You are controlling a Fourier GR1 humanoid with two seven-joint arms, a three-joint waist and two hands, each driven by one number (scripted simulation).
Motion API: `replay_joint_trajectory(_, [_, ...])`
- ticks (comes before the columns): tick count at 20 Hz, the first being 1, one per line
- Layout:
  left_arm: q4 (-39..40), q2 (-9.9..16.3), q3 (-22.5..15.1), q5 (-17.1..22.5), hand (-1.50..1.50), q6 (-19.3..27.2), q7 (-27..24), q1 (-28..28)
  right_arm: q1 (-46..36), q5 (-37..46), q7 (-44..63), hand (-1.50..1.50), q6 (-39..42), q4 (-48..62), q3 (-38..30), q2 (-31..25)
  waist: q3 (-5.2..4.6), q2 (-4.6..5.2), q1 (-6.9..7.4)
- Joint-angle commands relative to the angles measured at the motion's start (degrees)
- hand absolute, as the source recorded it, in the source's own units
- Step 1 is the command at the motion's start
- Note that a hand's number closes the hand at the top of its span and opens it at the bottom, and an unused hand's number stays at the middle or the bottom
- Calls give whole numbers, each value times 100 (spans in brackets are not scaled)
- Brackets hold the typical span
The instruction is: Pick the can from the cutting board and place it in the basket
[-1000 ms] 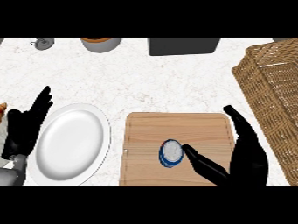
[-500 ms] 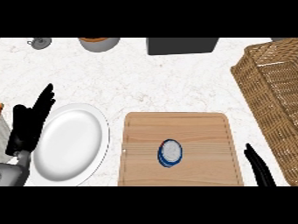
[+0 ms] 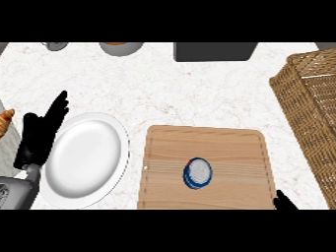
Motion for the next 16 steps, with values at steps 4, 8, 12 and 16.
replay_joint_trajectory(4, [104, -40, 128, 17, 0, -198, 37, -177, -153, 1218, 1985, -150, 718, -1306, 678, 264, 38, -18, 106])
replay_joint_trajectory(8, [156, -104, 97, -68, 0, -195, 74, -205, -726, 1154, 2241, -150, 556, -1093, 378, 450, 42, -17, 121])
replay_joint_trajectory(12, [87, -85, 115, -130, 0, -291, -34, -43, -1224, 1671, 2613, -150, 431, -409, 760, 907, 45, -26, 140])
replay_joint_trajectory(16, [334, -289, 209, -212, 0, -309, -18, -253, -1520, 1744, 2667, -150, 417, -59, 951, 1085, 52, -19, 113])
